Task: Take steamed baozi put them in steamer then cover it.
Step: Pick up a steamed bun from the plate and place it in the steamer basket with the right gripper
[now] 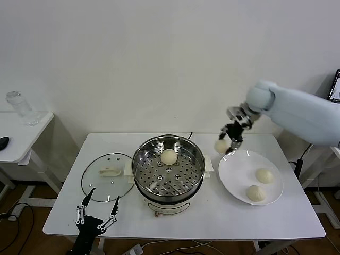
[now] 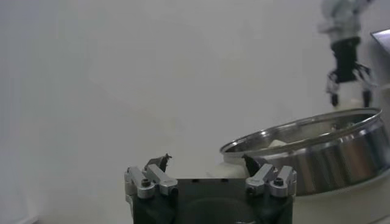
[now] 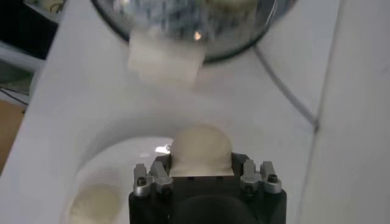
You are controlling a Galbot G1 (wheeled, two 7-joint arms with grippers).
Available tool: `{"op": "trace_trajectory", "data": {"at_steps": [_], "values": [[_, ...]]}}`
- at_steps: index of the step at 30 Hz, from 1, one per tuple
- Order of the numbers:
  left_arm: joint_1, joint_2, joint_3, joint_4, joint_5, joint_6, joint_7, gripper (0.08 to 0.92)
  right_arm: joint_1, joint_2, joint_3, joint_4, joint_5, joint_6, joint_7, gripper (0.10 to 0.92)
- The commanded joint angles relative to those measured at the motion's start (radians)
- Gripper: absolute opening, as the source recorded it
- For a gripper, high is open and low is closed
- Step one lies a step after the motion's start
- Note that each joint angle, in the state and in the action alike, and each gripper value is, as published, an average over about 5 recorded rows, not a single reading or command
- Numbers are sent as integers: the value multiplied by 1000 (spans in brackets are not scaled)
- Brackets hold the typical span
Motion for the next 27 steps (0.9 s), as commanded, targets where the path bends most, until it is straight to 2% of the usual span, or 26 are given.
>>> {"op": "trace_trajectory", "data": {"at_steps": [1, 11, 27], "values": [[-11, 1, 7, 6, 0, 2, -1, 823, 191, 193, -133, 142, 235, -124, 39, 650], [-35, 3, 11, 12, -5, 2, -6, 823, 106, 403, -189, 107, 260, -181, 154, 639], [-35, 1, 7, 17, -6, -4, -9, 823, -25, 488, -202, 44, 227, -213, 251, 619]]}}
